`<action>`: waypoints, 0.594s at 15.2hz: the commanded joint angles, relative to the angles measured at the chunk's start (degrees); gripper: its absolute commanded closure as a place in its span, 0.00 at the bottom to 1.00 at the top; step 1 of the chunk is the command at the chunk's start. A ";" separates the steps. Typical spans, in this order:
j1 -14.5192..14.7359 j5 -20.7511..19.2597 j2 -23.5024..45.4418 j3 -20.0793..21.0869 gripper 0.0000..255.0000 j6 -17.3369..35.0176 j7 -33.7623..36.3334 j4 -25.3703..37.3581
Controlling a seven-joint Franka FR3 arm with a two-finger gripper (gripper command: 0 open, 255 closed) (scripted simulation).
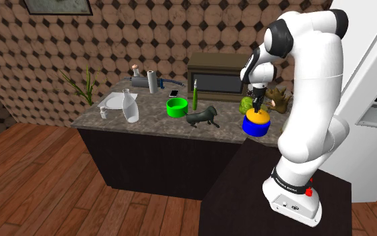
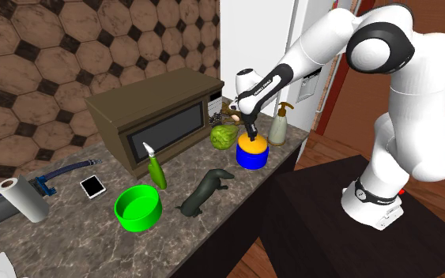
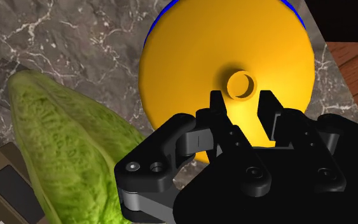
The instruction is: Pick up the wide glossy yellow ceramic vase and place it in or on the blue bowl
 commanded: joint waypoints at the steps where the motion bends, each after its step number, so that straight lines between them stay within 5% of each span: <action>1: -0.08 0.13 0.18 0.07 1.00 0.16 -0.09 0.04; 5: -0.08 0.13 0.18 0.07 1.00 0.16 -0.09 0.04; 6: -0.08 0.13 0.18 0.07 0.00 0.16 -0.09 0.04; 9: -0.09 0.13 0.18 0.07 0.00 0.16 -0.09 0.05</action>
